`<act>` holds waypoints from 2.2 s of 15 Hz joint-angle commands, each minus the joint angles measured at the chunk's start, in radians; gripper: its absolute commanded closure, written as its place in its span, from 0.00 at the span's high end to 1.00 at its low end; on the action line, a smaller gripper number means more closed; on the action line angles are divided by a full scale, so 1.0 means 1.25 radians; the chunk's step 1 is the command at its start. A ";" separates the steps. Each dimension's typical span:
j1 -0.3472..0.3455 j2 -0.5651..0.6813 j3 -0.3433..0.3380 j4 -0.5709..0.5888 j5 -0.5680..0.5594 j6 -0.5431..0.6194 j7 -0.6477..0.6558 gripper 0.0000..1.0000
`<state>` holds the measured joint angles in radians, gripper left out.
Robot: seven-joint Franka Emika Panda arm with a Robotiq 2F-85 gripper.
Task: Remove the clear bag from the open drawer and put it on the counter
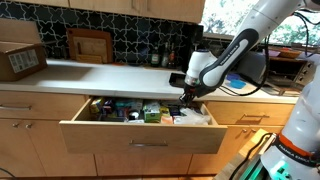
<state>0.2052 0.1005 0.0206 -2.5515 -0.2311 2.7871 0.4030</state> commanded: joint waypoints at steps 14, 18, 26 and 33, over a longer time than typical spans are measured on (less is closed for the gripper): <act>-0.138 -0.393 0.266 0.018 -0.193 -0.069 -0.007 0.00; -0.250 -0.322 0.341 0.157 -0.303 -0.045 0.133 0.00; -0.405 -0.005 0.542 0.512 -0.764 -0.181 0.568 0.00; -0.101 0.292 0.281 0.770 -0.834 -0.286 0.571 0.00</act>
<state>-0.0787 0.3073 0.5156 -1.7490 -1.3001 2.4493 1.1501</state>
